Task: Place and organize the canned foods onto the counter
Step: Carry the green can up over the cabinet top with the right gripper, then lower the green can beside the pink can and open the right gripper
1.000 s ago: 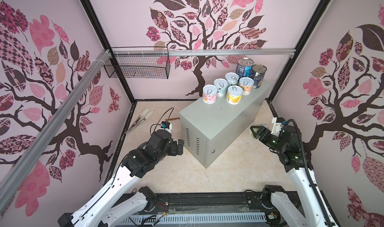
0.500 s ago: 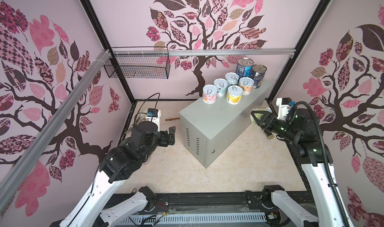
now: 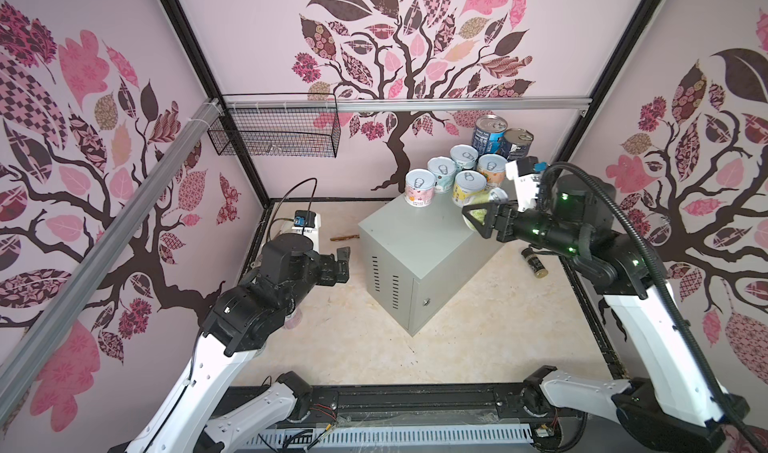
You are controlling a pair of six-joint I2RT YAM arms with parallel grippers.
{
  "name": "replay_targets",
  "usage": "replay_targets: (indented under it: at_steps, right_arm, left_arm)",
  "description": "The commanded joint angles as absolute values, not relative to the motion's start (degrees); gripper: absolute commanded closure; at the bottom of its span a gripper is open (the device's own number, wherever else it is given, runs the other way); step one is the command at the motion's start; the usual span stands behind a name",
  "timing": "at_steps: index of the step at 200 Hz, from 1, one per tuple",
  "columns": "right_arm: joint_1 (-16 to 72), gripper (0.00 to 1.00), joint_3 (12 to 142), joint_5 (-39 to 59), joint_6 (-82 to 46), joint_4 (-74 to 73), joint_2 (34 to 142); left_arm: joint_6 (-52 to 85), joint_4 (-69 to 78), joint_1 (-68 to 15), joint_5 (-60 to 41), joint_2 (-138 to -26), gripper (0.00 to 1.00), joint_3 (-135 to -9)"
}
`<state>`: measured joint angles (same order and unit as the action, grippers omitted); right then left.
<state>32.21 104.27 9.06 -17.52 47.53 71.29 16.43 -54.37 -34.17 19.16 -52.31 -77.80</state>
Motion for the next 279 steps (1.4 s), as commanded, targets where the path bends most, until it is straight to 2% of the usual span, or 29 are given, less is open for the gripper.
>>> replay_targets:
  at_steps: [1, 21, 69, 166, 279]
  right_arm:
    - [38.51, 0.40, 113.13, -0.34, -12.35, 52.64, 77.75]
    - [42.02, 0.40, 120.59, -3.08, -9.96, 58.31, 84.53]
    - [42.98, 0.40, 131.44, -12.45, -5.89, 66.92, 93.82]
    - [42.91, 0.33, 131.57, -20.50, -2.81, 66.64, 100.11]
    - [41.68, 0.11, 132.71, -21.34, -2.45, 65.98, 103.19]
  left_arm:
    - [17.10, -51.37, -33.83, 18.67, -50.84, 0.02, -74.06]
    - [18.50, -49.19, -33.75, 17.92, -49.38, 0.02, -69.09]
    - [19.95, -46.20, -33.81, 16.97, -46.73, 0.02, -61.81]
    - [19.64, -42.60, -33.67, 15.21, -48.16, 0.02, -57.12]
    - [19.78, -42.03, -33.60, 13.81, -47.47, 0.02, -55.55]
